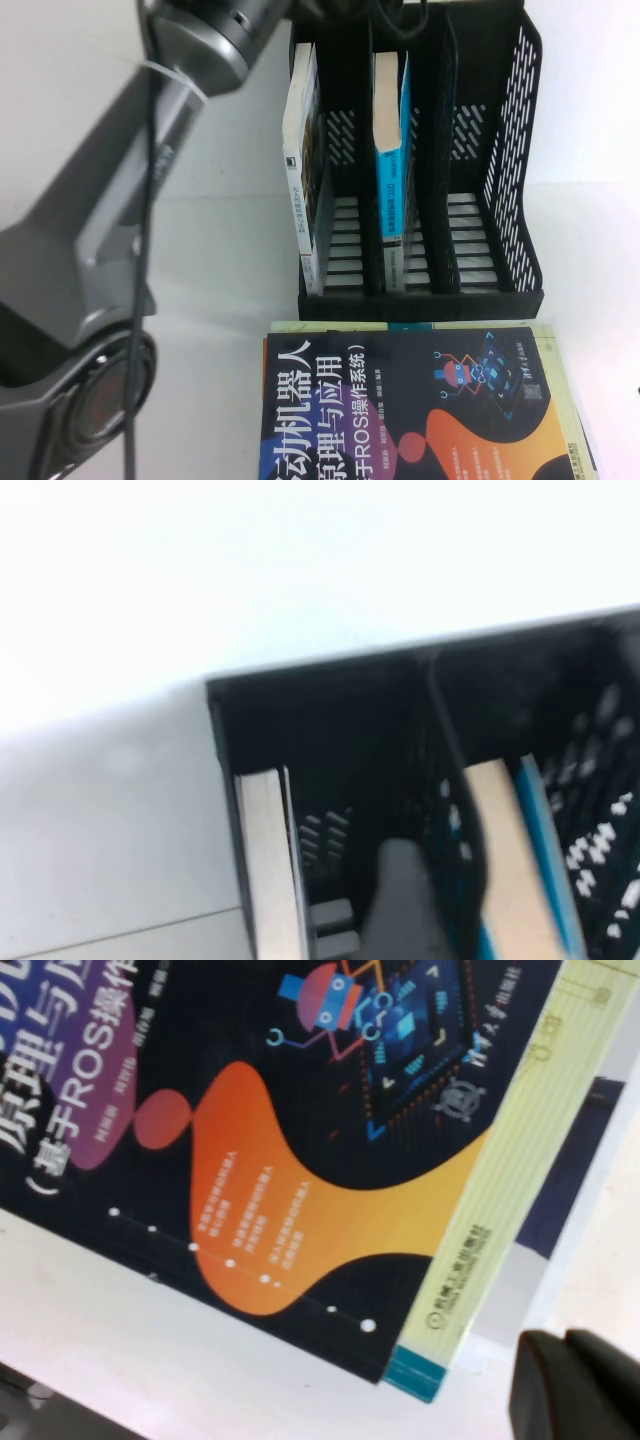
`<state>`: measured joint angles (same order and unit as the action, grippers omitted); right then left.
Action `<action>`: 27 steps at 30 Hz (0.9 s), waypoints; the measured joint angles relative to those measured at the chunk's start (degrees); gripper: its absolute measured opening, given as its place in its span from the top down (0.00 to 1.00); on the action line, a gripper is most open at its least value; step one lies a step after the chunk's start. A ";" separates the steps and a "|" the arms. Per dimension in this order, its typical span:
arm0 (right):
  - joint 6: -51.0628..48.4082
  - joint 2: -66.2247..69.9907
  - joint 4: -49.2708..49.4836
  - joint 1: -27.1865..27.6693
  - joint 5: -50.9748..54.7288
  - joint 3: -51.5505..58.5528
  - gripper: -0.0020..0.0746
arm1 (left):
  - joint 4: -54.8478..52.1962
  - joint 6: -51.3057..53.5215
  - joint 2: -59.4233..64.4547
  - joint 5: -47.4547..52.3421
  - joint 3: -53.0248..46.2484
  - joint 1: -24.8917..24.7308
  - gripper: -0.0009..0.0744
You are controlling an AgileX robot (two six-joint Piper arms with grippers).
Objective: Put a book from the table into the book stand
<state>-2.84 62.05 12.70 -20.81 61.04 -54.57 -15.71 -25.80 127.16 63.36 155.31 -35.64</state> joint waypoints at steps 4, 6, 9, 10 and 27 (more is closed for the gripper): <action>0.63 -1.08 -3.08 0.00 0.00 0.00 0.98 | 0.46 2.19 -5.29 3.62 0.09 -0.11 0.61; 2.01 -3.36 -4.93 0.00 -1.48 0.26 0.98 | 1.51 4.98 -8.48 6.18 0.09 -0.11 0.80; 4.52 -8.84 -9.17 0.00 -6.13 2.95 0.98 | 3.73 8.35 -12.76 8.97 0.35 -0.11 0.93; 5.40 -11.30 -10.75 0.00 -8.31 4.58 0.98 | 4.71 9.24 -14.13 9.13 0.58 -0.11 0.95; 11.15 -35.66 -16.17 0.00 -24.75 30.21 0.98 | 7.39 15.48 -22.97 9.23 -5.28 -10.43 0.99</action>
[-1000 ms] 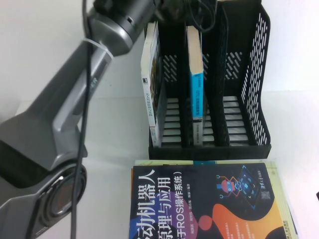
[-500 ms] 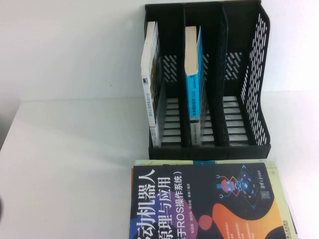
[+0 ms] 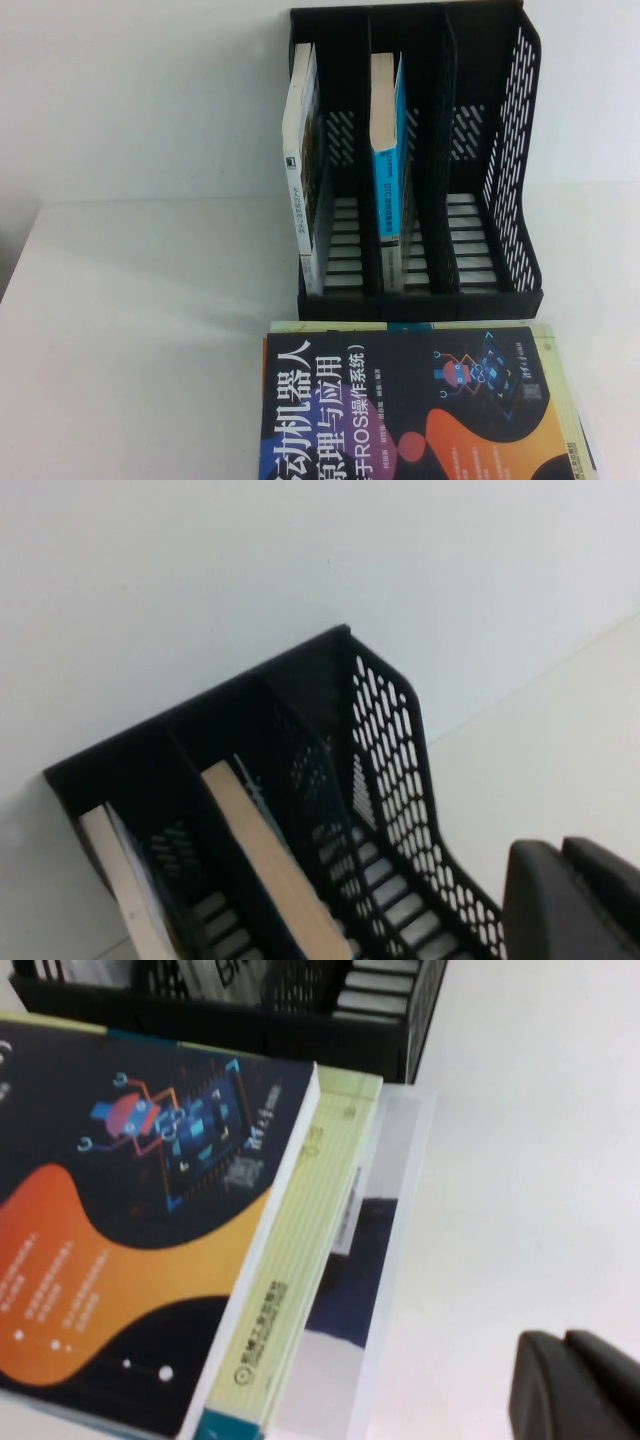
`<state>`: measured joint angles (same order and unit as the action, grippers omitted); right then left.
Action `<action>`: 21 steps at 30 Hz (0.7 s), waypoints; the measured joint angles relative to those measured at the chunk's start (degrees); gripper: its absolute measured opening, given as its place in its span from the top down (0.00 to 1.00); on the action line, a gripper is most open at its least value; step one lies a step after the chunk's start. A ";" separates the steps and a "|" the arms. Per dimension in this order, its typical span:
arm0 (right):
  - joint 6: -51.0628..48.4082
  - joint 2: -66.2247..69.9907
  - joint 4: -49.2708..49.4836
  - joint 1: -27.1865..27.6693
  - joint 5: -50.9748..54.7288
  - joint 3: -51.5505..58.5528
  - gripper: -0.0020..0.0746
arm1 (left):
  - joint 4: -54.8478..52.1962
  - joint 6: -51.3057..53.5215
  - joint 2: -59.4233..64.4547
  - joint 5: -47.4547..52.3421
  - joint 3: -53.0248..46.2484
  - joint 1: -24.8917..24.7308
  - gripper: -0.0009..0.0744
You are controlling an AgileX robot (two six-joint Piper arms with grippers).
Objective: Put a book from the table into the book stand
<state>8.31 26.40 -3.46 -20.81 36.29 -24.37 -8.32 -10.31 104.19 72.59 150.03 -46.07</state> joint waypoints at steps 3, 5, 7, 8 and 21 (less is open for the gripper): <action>0.00 -0.14 0.00 0.00 1.18 0.29 0.98 | -1.58 1.75 -0.80 0.00 -3.41 -0.23 0.99; 0.00 -0.14 0.00 0.00 2.16 0.44 0.98 | -2.35 2.59 -2.06 0.00 -6.22 -0.26 0.99; 0.00 -0.18 0.00 0.00 3.19 0.42 0.98 | -2.72 2.84 -4.30 0.00 -10.03 -0.35 0.99; 0.00 -0.18 0.00 0.00 3.69 0.42 0.98 | -2.88 2.88 -5.67 0.00 -11.71 -0.35 0.99; 0.00 -0.18 0.00 0.00 4.52 0.46 0.98 | 3.84 0.63 -26.89 -10.60 -56.59 -0.38 0.99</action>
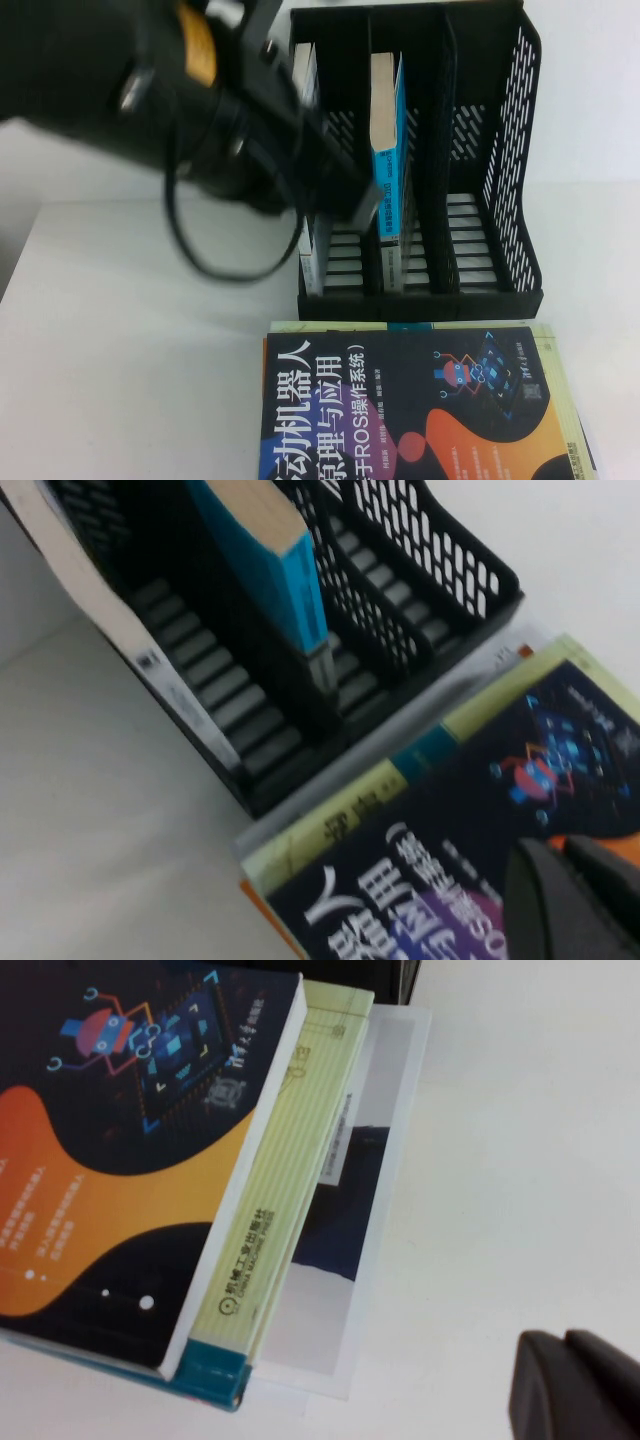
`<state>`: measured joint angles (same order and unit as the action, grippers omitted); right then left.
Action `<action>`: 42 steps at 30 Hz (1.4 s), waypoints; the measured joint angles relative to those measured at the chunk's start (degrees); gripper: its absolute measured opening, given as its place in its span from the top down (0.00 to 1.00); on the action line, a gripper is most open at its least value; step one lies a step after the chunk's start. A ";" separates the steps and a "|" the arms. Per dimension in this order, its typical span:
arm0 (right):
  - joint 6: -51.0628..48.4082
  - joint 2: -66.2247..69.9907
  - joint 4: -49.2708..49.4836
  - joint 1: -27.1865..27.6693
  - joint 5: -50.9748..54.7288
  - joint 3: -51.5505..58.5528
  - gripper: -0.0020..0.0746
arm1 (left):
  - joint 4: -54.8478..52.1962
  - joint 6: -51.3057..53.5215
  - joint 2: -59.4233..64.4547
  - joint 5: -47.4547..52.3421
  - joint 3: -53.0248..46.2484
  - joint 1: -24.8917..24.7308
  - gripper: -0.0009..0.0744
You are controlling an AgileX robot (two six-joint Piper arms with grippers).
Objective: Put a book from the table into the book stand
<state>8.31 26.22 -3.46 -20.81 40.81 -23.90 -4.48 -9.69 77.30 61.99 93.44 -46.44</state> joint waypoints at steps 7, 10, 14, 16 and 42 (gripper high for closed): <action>0.00 0.00 -0.02 0.00 0.13 0.00 0.98 | 2.30 -0.21 -5.15 8.72 -9.52 -0.11 0.99; 0.00 0.00 -0.02 0.00 0.13 0.00 0.98 | 0.74 -0.21 -5.15 9.55 -10.31 -0.11 0.99; 0.00 0.00 -0.02 0.00 0.13 0.00 0.98 | 0.11 -0.21 -5.15 9.67 -10.41 -0.11 0.99; 0.00 0.00 -0.02 0.00 0.13 0.00 0.98 | -0.15 -0.21 -5.15 9.67 -10.48 -0.11 0.99; 0.00 0.00 -0.02 0.00 1.67 0.00 0.98 | 1.37 -10.32 -70.55 -51.97 -89.69 44.19 0.99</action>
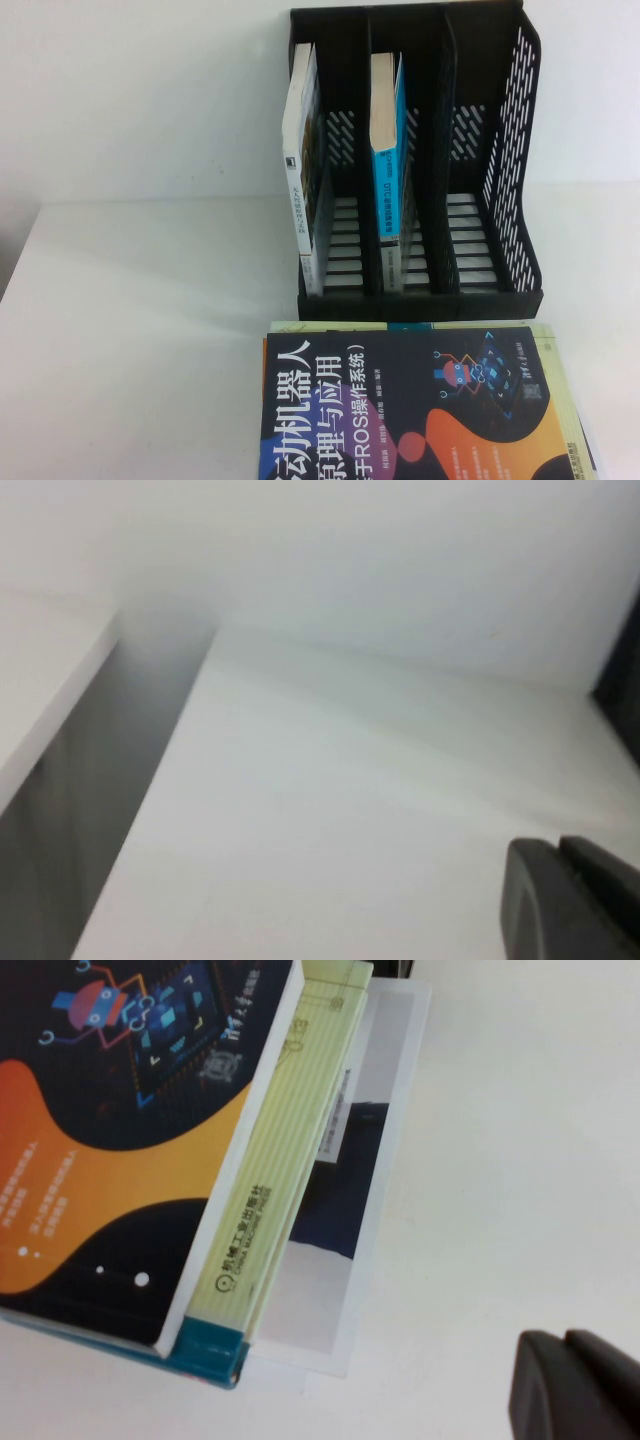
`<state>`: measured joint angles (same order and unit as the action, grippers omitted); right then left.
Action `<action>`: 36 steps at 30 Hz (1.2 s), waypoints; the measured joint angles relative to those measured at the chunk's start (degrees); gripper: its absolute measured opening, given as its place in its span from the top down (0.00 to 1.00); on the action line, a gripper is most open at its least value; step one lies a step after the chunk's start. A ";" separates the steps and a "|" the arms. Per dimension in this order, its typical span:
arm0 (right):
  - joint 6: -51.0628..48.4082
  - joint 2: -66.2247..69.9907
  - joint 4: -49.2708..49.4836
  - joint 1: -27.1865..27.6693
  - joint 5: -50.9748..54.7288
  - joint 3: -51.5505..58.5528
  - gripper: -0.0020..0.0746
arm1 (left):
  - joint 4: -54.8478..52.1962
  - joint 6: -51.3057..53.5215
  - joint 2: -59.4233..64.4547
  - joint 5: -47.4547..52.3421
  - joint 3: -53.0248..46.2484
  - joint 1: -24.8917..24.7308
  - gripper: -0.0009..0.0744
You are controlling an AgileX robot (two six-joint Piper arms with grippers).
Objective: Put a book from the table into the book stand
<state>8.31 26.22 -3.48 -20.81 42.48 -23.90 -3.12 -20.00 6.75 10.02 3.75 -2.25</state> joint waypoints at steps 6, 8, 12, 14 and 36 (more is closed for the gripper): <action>0.00 0.00 0.11 0.00 0.00 0.00 0.98 | -0.46 -1.05 -7.02 4.07 -4.98 3.05 0.99; 0.00 0.00 0.11 0.00 0.00 0.00 0.98 | -0.46 -1.16 -7.25 7.28 -4.98 3.05 0.99; 0.00 0.00 0.11 0.00 0.14 0.00 0.98 | -0.46 -1.24 -7.25 8.06 -4.86 3.05 0.99; 0.00 0.00 0.11 0.00 0.18 0.00 0.98 | -0.46 -1.30 -7.25 8.28 -4.76 3.05 0.99; -2.03 -14.59 -5.02 8.28 -8.27 3.61 0.98 | -0.46 -1.67 -7.25 8.91 -4.64 3.05 0.99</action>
<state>6.28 11.63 -8.50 -12.53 34.21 -20.29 -3.57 -21.67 -0.51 18.93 -0.89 0.80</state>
